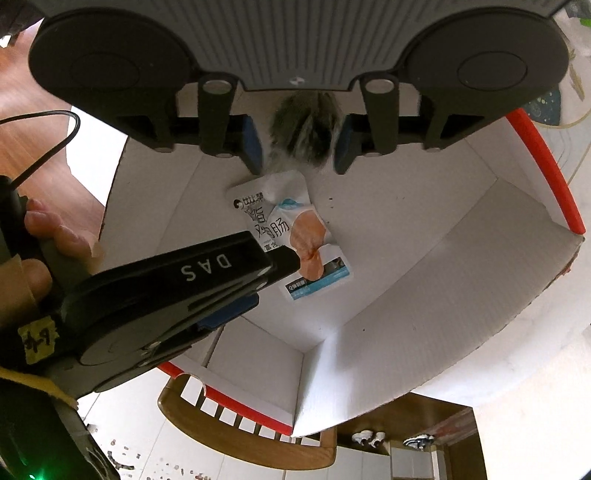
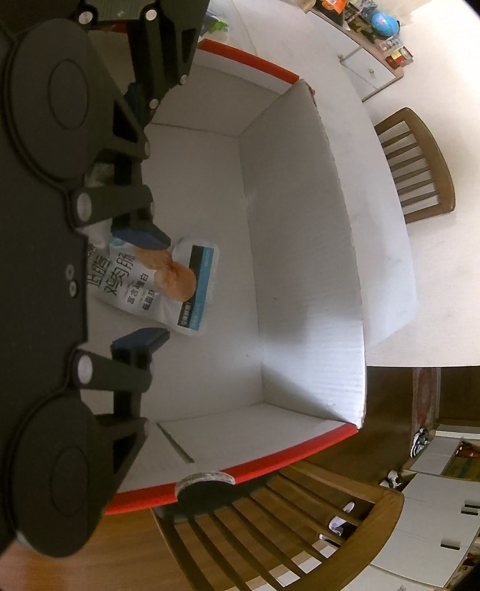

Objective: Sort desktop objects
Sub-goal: 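Open the right tool to drop the pouch while the left tool releases the dark bag into the box, then move both tools back from the red box to the snacks on the table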

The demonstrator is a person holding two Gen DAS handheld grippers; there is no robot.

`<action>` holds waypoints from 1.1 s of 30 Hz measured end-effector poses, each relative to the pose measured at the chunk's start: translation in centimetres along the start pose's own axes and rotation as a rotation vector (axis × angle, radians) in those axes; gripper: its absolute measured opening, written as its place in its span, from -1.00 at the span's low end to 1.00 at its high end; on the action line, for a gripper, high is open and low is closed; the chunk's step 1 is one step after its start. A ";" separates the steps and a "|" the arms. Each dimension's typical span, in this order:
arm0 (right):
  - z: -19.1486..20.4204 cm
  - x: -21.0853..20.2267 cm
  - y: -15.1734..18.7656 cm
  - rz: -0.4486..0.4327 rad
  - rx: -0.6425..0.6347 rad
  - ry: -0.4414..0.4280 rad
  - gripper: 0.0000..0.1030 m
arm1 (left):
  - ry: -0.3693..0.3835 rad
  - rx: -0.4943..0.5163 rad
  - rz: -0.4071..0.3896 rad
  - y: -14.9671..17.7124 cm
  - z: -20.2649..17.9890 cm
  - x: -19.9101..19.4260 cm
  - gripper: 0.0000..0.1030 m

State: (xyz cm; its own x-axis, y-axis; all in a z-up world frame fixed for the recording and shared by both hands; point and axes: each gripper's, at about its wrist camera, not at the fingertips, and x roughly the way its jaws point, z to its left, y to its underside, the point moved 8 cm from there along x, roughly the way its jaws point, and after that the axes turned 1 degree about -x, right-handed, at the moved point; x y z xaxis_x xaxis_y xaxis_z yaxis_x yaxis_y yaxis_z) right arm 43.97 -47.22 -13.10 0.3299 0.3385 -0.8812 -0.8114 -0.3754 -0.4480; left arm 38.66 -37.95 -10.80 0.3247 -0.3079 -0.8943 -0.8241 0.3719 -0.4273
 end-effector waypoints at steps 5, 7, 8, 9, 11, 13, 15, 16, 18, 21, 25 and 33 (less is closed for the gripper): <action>-0.1 -0.4 0.1 -0.009 0.005 -0.004 0.14 | 0.006 -0.026 -0.018 0.0 0.7 -0.6 0.30; -0.1 -0.6 0.2 -0.015 0.008 -0.008 0.19 | 0.016 -0.036 -0.029 0.0 0.8 -0.9 0.53; 0.0 -0.8 0.2 -0.018 0.009 -0.011 0.24 | 0.022 -0.037 -0.034 0.0 0.8 -1.1 0.53; 0.0 -1.0 0.2 -0.022 0.010 -0.012 0.26 | 0.022 -0.034 -0.039 0.0 0.6 -1.3 0.53; 0.3 -1.3 0.2 -0.025 0.008 -0.011 0.26 | 0.022 -0.028 -0.050 0.0 0.4 -1.7 0.54; 0.4 -1.6 0.2 -0.028 0.007 -0.014 0.26 | 0.027 -0.029 -0.060 0.1 0.1 -2.2 0.54; 0.7 -2.0 0.3 -0.034 0.005 -0.017 0.26 | 0.025 -0.030 -0.073 0.2 0.0 -2.6 0.54; 0.9 -2.4 0.3 -0.038 0.005 -0.021 0.26 | 0.026 -0.032 -0.079 0.2 -0.1 -2.9 0.54; 1.1 -2.9 0.3 -0.046 0.004 -0.027 0.26 | 0.025 -0.035 -0.097 0.4 -0.2 -3.6 0.54; 1.6 -4.0 0.5 -0.060 0.000 -0.032 0.27 | 0.021 -0.040 -0.128 0.8 -0.2 -4.9 0.54; 2.3 -5.4 0.5 -0.083 -0.002 -0.043 0.32 | 0.012 -0.055 -0.166 1.5 -0.1 -6.7 0.54; 5.4 -8.2 0.6 -0.129 -0.014 -0.080 0.47 | -0.016 -0.102 -0.243 4.1 0.5 -10.3 0.54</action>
State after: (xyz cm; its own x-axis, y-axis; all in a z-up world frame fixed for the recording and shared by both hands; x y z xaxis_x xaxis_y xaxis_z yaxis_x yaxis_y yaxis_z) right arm 38.16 -45.52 -5.34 0.3916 0.4519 -0.8015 -0.7577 -0.3359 -0.5596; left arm 32.15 -32.85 -3.38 0.5256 -0.3632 -0.7693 -0.7632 0.1980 -0.6150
